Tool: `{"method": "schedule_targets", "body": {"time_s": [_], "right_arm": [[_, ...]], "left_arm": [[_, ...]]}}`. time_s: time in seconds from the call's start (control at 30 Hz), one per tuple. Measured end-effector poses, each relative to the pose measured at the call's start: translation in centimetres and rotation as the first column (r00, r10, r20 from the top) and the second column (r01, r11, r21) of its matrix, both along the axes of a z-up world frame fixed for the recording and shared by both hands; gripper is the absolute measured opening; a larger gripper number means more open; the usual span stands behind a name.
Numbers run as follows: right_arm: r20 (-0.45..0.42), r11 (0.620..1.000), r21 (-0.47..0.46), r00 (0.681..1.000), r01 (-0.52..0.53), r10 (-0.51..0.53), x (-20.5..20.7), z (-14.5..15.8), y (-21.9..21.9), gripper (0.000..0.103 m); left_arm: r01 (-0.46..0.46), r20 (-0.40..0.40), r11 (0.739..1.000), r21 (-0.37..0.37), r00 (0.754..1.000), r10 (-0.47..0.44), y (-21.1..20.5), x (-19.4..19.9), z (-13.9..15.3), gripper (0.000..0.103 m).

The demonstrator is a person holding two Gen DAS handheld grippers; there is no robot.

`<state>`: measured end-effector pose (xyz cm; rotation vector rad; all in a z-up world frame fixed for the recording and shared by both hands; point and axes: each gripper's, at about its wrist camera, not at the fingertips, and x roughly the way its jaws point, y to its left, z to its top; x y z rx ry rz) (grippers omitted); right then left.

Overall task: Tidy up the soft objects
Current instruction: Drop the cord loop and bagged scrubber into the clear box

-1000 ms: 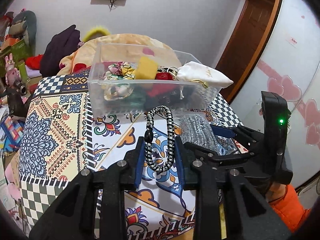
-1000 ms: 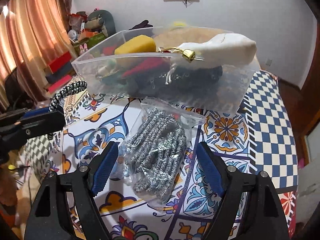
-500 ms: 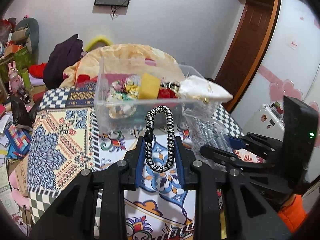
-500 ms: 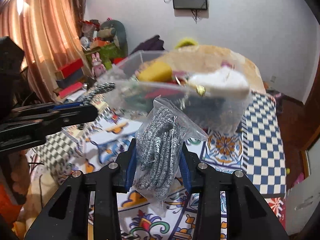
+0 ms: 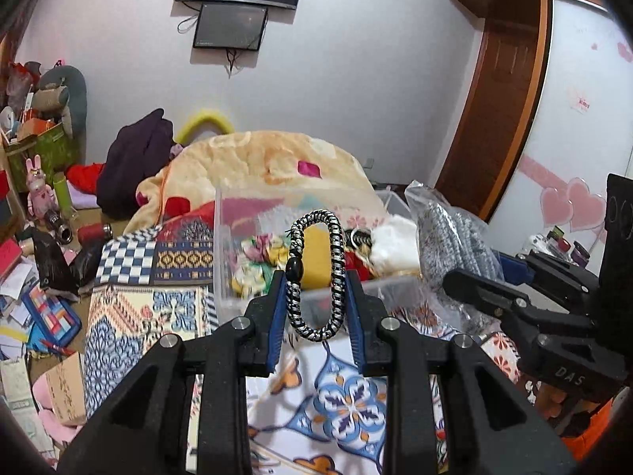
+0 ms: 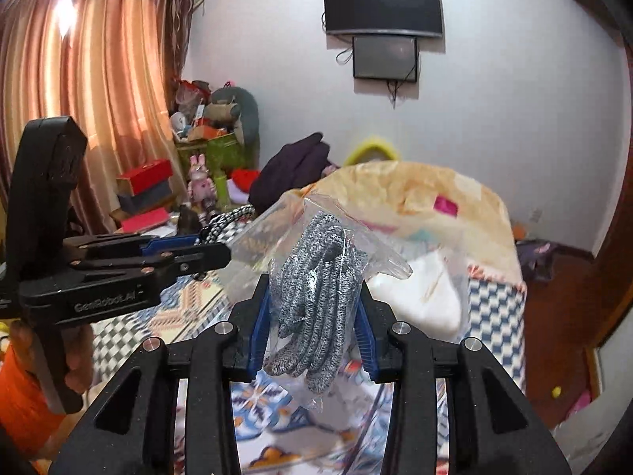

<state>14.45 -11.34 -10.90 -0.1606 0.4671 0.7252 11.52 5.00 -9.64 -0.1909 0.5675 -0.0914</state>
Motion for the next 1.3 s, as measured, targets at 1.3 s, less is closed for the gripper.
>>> {"method": "schedule_targets", "body": {"time_s": [1.3], "right_arm": [[-0.019, 0.995, -0.053, 0.997, 0.079, -0.08, 4.9, 0.6, 1.4, 0.068]], "left_arm": [[-0.031, -0.065, 0.999, -0.043, 0.998, 0.028, 2.0, 4.5, -0.6, 0.048]]}}
